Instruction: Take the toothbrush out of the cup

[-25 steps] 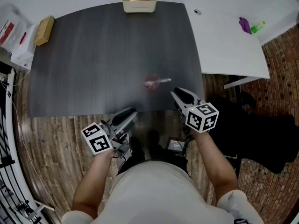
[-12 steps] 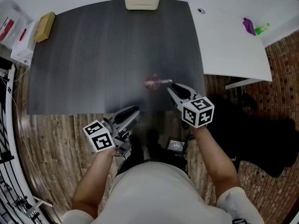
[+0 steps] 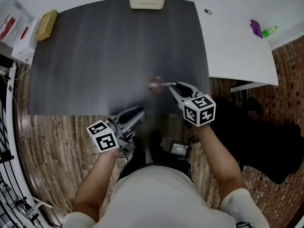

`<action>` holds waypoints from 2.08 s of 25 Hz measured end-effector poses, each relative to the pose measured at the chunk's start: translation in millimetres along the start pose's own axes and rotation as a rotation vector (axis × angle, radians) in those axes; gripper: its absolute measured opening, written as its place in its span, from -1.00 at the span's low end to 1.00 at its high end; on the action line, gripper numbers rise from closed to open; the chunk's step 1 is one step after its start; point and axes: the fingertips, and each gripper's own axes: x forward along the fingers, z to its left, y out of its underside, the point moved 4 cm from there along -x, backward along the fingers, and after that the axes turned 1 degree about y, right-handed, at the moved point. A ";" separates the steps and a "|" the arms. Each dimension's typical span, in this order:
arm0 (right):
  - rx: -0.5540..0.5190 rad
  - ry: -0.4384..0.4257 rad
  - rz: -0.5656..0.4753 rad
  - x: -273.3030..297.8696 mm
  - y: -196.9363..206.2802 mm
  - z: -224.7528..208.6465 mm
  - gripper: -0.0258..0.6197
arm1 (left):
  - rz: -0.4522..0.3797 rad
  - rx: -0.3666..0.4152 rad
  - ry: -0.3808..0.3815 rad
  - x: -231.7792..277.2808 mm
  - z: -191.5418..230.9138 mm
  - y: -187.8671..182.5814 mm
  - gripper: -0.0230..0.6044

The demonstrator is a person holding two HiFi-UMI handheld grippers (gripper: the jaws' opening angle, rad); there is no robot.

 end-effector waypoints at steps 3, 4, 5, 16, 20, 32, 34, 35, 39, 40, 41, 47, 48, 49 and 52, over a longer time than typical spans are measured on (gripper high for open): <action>-0.022 -0.008 0.011 3.5 -1.0 2.3 -0.69 | 0.006 -0.002 0.001 3.1 0.3 1.0 -0.67; -0.030 -0.007 0.013 4.9 -1.5 3.1 -0.69 | 0.008 -0.002 0.002 4.1 0.1 1.0 -0.67; -0.038 -0.005 0.015 6.2 -2.1 3.7 -0.69 | 0.009 -0.002 0.003 5.0 0.0 1.1 -0.67; -0.043 -0.004 0.017 8.9 -1.0 8.6 -0.70 | 0.001 0.000 0.007 3.4 -1.4 1.4 -0.67; -0.076 0.015 0.026 8.7 1.3 7.7 -0.69 | 0.002 0.001 0.008 1.6 -2.3 1.8 -0.67; -0.099 -0.003 0.013 7.6 -3.4 14.8 -0.75 | -0.004 0.003 0.009 -0.5 -6.3 1.9 -0.67; -0.108 -0.001 0.013 7.4 -2.4 15.3 -0.75 | -0.004 0.004 0.009 -0.6 -7.0 2.0 -0.67; -0.116 0.001 0.014 7.1 -1.8 15.1 -0.75 | -0.004 0.004 0.008 -0.8 -7.2 2.3 -0.67; -0.142 0.002 0.020 6.6 0.2 14.2 -0.74 | -0.004 0.002 0.005 -2.6 -6.5 4.0 -0.67; -0.148 0.001 0.022 6.7 0.7 14.2 -0.74 | -0.004 0.002 0.005 -2.8 -6.4 4.7 -0.67; -0.152 0.000 0.024 7.0 1.1 14.3 -0.74 | -0.003 0.002 0.005 -2.8 -6.3 5.3 -0.67; -0.153 -0.009 0.031 7.7 1.0 14.6 -0.75 | -0.001 0.007 0.006 -0.7 -8.4 4.5 -0.67; -0.150 -0.010 0.028 7.2 0.0 15.0 -0.75 | -0.002 0.008 0.007 -0.8 -8.9 4.0 -0.67; -0.142 -0.009 0.023 6.3 -1.3 15.3 -0.75 | -0.003 0.009 0.007 -0.9 -9.5 3.6 -0.67; -0.092 0.000 -0.001 2.6 -6.7 13.4 -0.75 | -0.011 0.012 0.008 -1.8 -10.9 2.2 -0.67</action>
